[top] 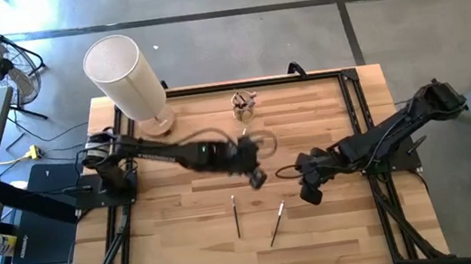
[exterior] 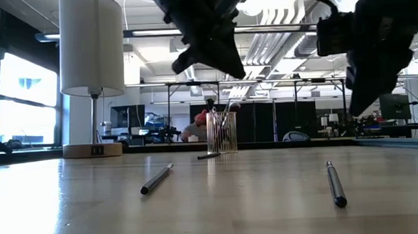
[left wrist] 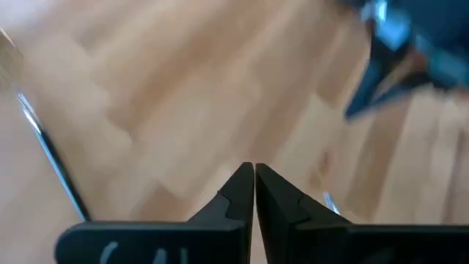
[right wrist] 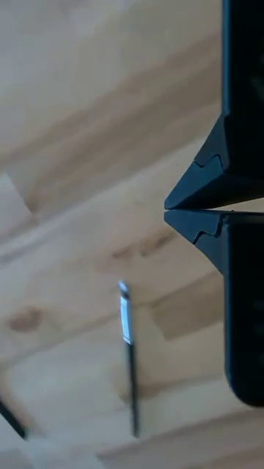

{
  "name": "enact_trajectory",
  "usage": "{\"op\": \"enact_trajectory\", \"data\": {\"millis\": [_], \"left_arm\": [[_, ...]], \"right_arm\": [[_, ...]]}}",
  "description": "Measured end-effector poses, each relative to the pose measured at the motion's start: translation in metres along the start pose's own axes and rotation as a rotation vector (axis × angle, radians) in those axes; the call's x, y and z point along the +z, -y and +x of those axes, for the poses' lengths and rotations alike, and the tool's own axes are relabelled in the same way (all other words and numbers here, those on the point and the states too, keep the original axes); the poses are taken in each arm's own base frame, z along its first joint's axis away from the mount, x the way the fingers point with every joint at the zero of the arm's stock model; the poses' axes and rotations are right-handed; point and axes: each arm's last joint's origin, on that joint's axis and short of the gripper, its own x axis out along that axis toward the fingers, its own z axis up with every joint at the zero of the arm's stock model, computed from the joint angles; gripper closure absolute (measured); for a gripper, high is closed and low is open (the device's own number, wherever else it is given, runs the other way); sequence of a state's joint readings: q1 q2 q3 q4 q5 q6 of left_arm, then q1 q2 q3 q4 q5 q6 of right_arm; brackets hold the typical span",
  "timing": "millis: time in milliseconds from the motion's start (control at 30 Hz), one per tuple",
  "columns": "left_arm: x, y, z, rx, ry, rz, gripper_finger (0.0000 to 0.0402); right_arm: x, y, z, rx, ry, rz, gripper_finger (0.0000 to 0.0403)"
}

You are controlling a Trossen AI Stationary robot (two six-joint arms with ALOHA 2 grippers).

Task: Sort items
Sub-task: Put the angle shadow brush into the glass

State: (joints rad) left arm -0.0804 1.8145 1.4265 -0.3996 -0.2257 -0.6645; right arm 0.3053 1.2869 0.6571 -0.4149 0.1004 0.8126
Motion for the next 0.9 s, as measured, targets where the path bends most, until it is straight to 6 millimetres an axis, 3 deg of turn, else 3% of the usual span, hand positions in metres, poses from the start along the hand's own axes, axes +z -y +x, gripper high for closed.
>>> {"op": "enact_trajectory", "data": {"millis": [167, 367, 500, 633, 767, 900], "left_arm": [[-0.05, 0.023, -0.002, -0.006, -0.067, 0.048, 0.0399], [-0.11, 0.021, 0.001, 0.029, -0.134, 0.053, 0.04], [-0.134, 0.008, -0.009, -0.018, -0.112, 0.064, 0.0401], [-0.156, -0.026, -0.021, -0.032, -0.109, 0.058, 0.0401], [-0.166, -0.056, -0.046, -0.09, -0.056, 0.055, 0.0401], [-0.17, -0.073, -0.066, -0.129, -0.02, 0.073, 0.0401]], "right_arm": [[-0.009, -0.008, -0.001, 0.048, -0.048, -0.003, 0.0396], [-0.019, -0.02, -0.003, 0.075, -0.037, 0.079, 0.0401], [-0.022, -0.028, -0.007, 0.066, -0.028, 0.166, 0.0402], [-0.011, -0.044, -0.012, -0.031, -0.023, 0.245, 0.0402], [0.017, -0.074, -0.008, -0.126, -0.017, 0.302, 0.0402], [0.045, -0.1, 0.011, -0.243, -0.034, 0.42, 0.0402]]}}
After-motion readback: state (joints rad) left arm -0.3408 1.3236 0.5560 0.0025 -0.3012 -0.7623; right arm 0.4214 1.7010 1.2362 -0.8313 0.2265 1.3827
